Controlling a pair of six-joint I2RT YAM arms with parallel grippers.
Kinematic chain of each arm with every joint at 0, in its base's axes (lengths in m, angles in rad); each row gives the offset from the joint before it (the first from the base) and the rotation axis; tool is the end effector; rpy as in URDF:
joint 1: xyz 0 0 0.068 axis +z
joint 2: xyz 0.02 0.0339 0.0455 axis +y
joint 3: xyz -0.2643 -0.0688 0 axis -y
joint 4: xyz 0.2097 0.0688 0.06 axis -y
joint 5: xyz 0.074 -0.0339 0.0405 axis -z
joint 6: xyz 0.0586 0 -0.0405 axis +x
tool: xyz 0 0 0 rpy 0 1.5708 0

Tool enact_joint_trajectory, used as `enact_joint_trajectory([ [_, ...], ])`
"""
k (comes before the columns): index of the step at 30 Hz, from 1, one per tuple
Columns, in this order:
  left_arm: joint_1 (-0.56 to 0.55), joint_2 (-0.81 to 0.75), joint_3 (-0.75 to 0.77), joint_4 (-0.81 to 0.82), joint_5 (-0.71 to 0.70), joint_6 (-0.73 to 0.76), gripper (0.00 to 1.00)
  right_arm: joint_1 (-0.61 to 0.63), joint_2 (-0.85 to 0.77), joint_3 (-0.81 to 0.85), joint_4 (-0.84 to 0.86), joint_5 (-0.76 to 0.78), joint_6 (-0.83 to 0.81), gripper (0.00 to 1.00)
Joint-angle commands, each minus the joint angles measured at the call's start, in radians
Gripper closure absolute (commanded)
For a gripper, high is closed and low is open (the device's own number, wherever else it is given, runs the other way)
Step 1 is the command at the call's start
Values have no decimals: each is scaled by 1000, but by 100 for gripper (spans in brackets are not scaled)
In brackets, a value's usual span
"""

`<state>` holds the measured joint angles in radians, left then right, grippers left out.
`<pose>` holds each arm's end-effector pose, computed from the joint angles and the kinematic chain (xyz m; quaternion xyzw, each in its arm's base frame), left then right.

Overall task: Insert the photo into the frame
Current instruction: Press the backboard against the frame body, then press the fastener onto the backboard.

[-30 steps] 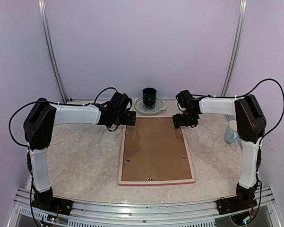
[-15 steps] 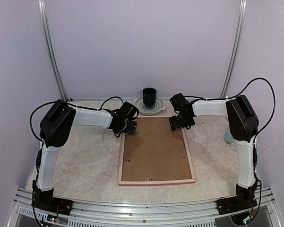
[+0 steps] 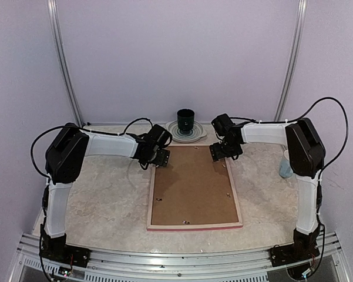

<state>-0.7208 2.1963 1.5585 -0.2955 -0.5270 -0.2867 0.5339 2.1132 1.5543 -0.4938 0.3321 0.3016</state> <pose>0.3599 -0.2769 0.1509 0.1177 0.9129 0.0706 0.3844 0.3800 0.2024 0.1671 -0.0684 0.9518 -0.0435 0.2957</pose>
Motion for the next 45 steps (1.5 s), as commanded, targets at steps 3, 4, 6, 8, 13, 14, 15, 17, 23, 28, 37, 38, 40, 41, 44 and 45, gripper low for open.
enact_joint_trajectory([
  [3,-6,-187,-46,-17,65,-22,2,14,-146,-35,-31,-87,4,15],
  [4,-6,-200,-58,-17,80,-25,1,14,-159,-46,-32,-100,6,14],
  [6,-6,-241,-101,0,110,-34,1,14,-192,-78,-25,-127,11,14],
  [8,-6,-277,-167,39,140,-47,1,14,-225,-121,-8,-163,17,12],
  [13,18,-405,-367,172,229,-106,1,11,-305,-248,38,-221,27,8],
  [14,34,-424,-405,199,293,-123,1,8,-321,-281,45,-235,30,8],
  [15,50,-448,-443,229,344,-140,1,2,-336,-305,54,-255,34,9],
  [17,73,-480,-505,276,415,-167,1,-9,-366,-354,80,-297,43,10],
  [23,73,-515,-599,337,437,-196,1,-49,-393,-452,149,-396,58,20],
  [28,75,-511,-648,397,483,-207,7,-74,-380,-501,199,-448,59,26],
  [37,75,-419,-625,421,521,-187,18,-83,-357,-515,225,-456,53,34],
  [38,75,-409,-623,423,540,-189,19,-83,-354,-518,227,-457,54,34],
  [40,75,-391,-618,427,554,-191,21,-84,-354,-524,233,-462,54,35],
  [41,75,-384,-617,431,558,-192,22,-84,-354,-527,236,-463,54,36],
  [44,75,-364,-616,440,571,-197,24,-85,-355,-533,240,-464,53,37],
  [45,75,-359,-617,443,576,-198,26,-87,-355,-536,242,-463,55,38],
])
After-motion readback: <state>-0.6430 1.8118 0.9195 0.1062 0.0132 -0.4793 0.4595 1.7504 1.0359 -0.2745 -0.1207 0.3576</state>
